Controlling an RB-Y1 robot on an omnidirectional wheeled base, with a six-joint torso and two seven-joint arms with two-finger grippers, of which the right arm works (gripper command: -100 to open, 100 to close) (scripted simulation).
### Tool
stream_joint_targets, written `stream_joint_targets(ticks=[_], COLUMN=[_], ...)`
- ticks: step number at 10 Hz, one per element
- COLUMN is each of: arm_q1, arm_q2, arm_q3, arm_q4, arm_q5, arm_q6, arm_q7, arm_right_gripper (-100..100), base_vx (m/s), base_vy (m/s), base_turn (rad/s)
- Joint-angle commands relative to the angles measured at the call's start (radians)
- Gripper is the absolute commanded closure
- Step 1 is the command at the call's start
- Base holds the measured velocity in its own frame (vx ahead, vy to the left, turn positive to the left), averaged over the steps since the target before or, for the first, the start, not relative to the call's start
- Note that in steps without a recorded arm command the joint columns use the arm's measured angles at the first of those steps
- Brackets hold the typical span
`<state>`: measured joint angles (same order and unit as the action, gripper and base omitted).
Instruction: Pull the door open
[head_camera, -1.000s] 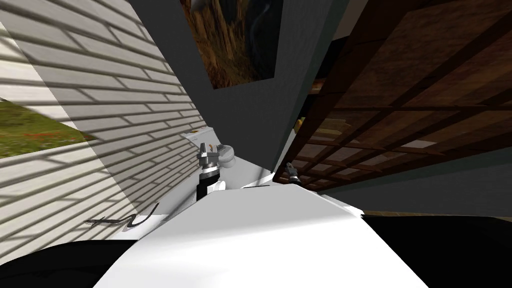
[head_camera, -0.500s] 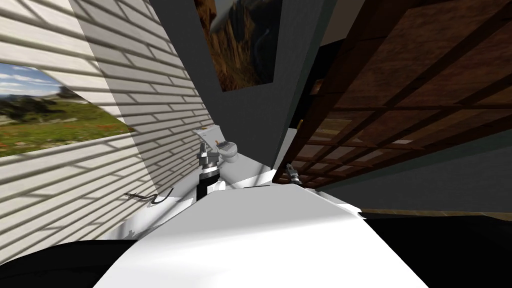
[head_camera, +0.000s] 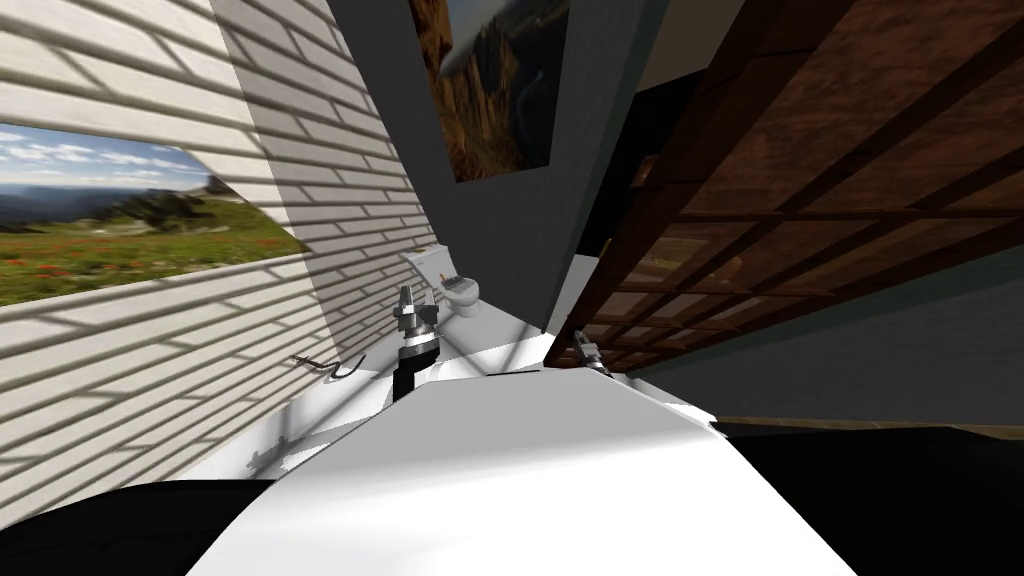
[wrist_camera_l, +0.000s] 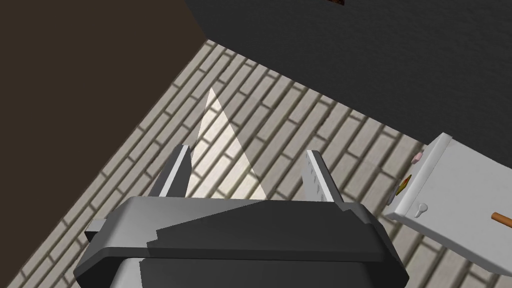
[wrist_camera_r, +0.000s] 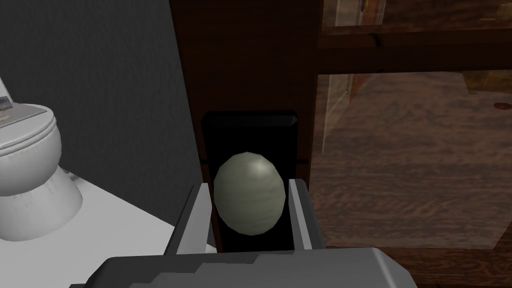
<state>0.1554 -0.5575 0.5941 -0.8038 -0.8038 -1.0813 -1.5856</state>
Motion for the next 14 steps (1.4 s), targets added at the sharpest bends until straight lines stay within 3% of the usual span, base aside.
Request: stream_joint_targets(ticks=[1, 2, 3, 10, 14], arm_q1=[0.011, 0.019, 0.013, 0.039, 0.039], arm_q2=[-0.012, -0.022, -0.016, -0.056, -0.06], arm_q3=[0.027, 0.039, 0.031, 0.102, 0.115], arm_q4=[0.015, 0.015, 0.01, 0.054, 0.067], arm_q5=[0.016, 0.023, 0.018, 0.044, 0.049], arm_q6=[-0.032, -0.046, -0.032, -0.13, -0.145], arm_q7=[-0.029, -0.041, -0.03, -0.097, -0.11], arm_right_gripper=[100, 100, 100, 100, 100], base_vx=[-0.255, -0.241, -0.11, -0.215, -0.161], base_vy=[-0.066, -0.025, -0.001, -0.055, -0.047], base_turn=[0.111, 0.084, 0.01, 0.153, 0.107])
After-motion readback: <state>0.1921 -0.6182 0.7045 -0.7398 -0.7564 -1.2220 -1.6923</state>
